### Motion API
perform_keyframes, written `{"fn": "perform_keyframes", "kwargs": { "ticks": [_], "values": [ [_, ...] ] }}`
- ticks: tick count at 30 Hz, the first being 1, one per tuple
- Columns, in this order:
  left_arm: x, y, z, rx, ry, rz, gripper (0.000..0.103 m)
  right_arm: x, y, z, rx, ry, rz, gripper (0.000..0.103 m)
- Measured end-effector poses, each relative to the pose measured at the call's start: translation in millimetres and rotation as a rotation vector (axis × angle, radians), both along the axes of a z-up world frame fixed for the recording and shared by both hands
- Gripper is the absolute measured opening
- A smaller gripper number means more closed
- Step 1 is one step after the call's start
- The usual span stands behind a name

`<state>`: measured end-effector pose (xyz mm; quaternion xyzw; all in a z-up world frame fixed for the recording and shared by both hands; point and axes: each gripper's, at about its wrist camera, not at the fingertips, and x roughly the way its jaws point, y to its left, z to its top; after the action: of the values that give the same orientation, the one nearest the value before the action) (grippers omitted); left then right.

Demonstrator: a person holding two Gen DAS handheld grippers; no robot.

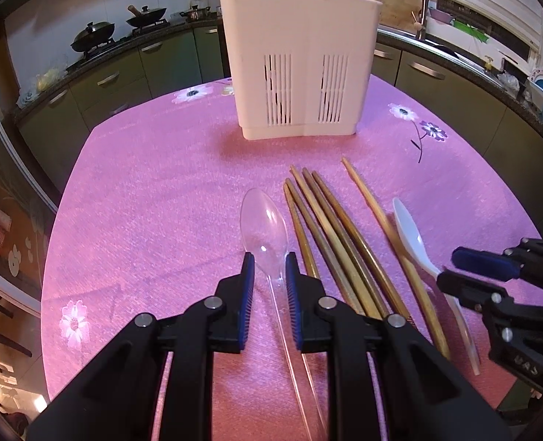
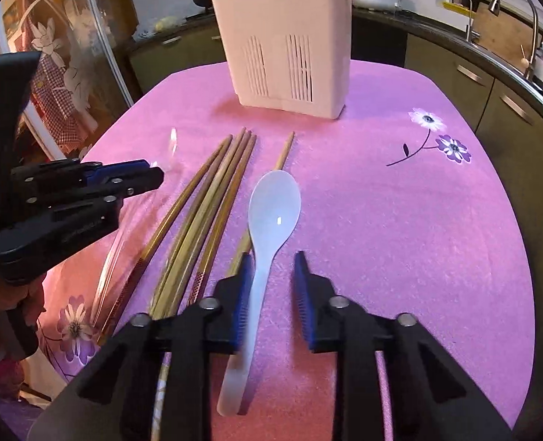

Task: Organize utensils
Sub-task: 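Grasp the white plastic spoon with the right tool while the left tool holds the clear spoon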

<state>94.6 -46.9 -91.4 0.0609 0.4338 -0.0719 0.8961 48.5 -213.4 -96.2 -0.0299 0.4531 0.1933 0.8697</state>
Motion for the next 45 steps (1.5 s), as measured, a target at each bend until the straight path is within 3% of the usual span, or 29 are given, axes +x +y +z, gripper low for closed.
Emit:
{"fn": "perform_keyframes", "kwargs": {
  "ticks": [19, 25, 35, 41, 45],
  "values": [
    [-15, 8, 35, -0.035, -0.086, -0.01, 0.017, 31, 20, -9, -0.063, 0.013, -0.006, 0.023],
    [-14, 11, 41, -0.047, -0.095, -0.008, 0.016, 32, 19, -8, -0.064, 0.014, -0.013, 0.016],
    [1, 4, 5, -0.028, 0.036, 0.002, 0.02, 35, 5, -3, -0.018, 0.002, -0.046, 0.014],
    [5, -1, -6, -0.008, 0.064, 0.018, 0.025, 34, 3, -1, -0.007, -0.002, -0.049, 0.014],
    [1, -2, -9, -0.036, 0.086, 0.008, 0.025, 34, 3, -1, -0.003, -0.002, -0.047, 0.014]
  ]
}}
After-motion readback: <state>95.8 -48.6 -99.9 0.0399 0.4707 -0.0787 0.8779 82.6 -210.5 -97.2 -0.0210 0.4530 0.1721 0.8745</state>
